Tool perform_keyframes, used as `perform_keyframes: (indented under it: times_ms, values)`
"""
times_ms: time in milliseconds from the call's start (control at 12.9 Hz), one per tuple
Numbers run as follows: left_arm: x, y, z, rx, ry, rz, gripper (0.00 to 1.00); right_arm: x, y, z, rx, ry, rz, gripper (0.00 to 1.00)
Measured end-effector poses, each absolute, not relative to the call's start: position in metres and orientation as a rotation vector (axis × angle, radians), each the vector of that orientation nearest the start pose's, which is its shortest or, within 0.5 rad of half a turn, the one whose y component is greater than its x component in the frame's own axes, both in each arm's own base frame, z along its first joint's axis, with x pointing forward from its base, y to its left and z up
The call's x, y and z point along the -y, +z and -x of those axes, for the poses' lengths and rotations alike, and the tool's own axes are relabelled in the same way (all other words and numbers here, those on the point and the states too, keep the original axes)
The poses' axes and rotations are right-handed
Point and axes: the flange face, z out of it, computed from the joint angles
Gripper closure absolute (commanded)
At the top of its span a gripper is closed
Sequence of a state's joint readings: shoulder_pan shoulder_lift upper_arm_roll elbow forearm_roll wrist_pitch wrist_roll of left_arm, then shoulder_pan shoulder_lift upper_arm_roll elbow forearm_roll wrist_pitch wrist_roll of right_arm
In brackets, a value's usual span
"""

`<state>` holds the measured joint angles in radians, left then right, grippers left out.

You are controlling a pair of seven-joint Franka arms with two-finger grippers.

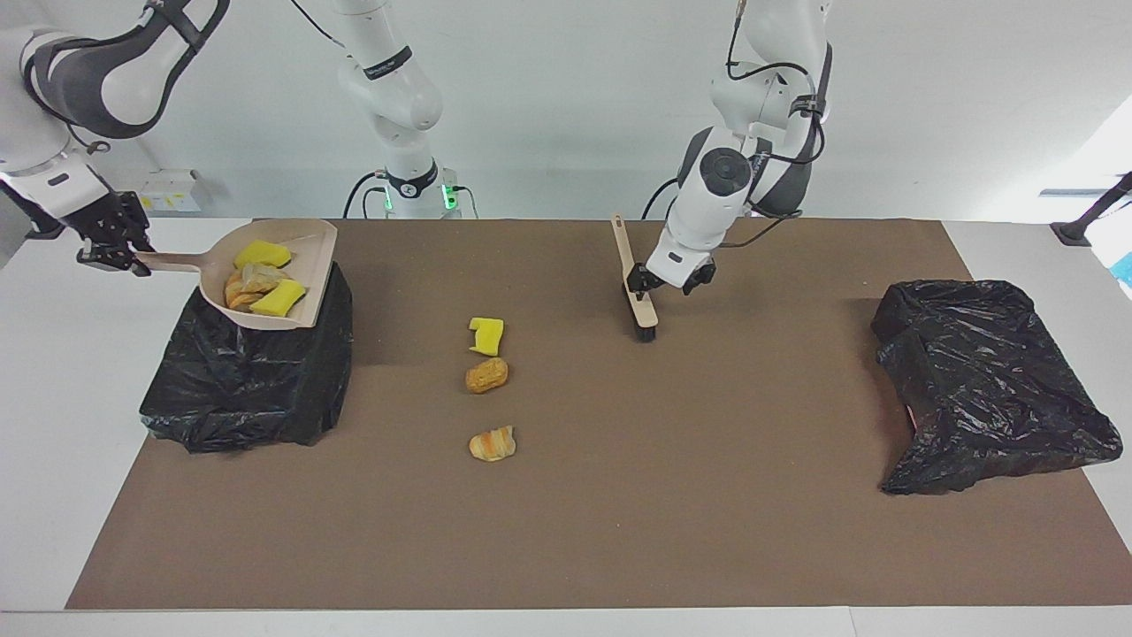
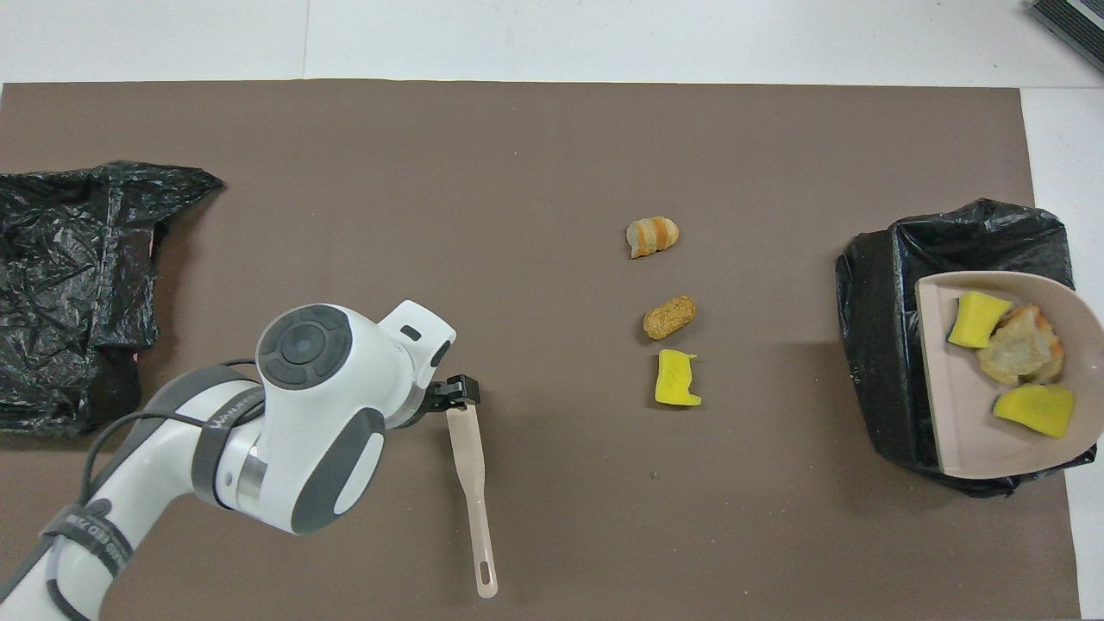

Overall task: Sweep and dump trash in bin
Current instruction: 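Tip the dustpan into the trash bag while the left gripper drops the brush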

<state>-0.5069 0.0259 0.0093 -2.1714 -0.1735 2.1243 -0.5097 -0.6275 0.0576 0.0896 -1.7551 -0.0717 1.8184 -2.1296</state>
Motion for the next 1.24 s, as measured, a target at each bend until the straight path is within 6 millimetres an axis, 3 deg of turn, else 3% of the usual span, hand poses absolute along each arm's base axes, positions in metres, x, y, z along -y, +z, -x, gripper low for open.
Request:
perform_keyframes:
  times_ms: [232, 386, 541, 773, 1005, 1237]
  values:
    - [0.23, 0.393, -0.487, 0.162, 0.184, 3.241, 0.0, 0.318, 0.53, -0.492, -2.192, -0.251, -2.123, 1.0]
    - [0.22, 0.401, -0.496, 0.165, 0.161, 3.235, 0.0, 0.318, 0.532, -0.495, -2.163, -0.353, -2.079, 1.0]
    - [0.196, 0.423, -0.514, 0.152, 0.155, 3.231, 0.0, 0.314, 0.533, -0.499, -2.127, -0.393, -2.076, 1.0]
    - [0.131, 0.47, -0.546, 0.09, 0.116, 3.254, 0.0, 0.299, 0.532, -0.508, -2.034, -0.434, -2.116, 1.0]
    - [0.08, 0.508, -0.562, 0.013, 0.066, 3.24, 0.0, 0.284, 0.533, -0.51, -1.942, -0.546, -2.096, 1.0]
    - [0.052, 0.537, -0.569, -0.021, 0.02, 3.225, 0.0, 0.243, 0.528, -0.496, -1.827, -0.629, -2.02, 1.0]
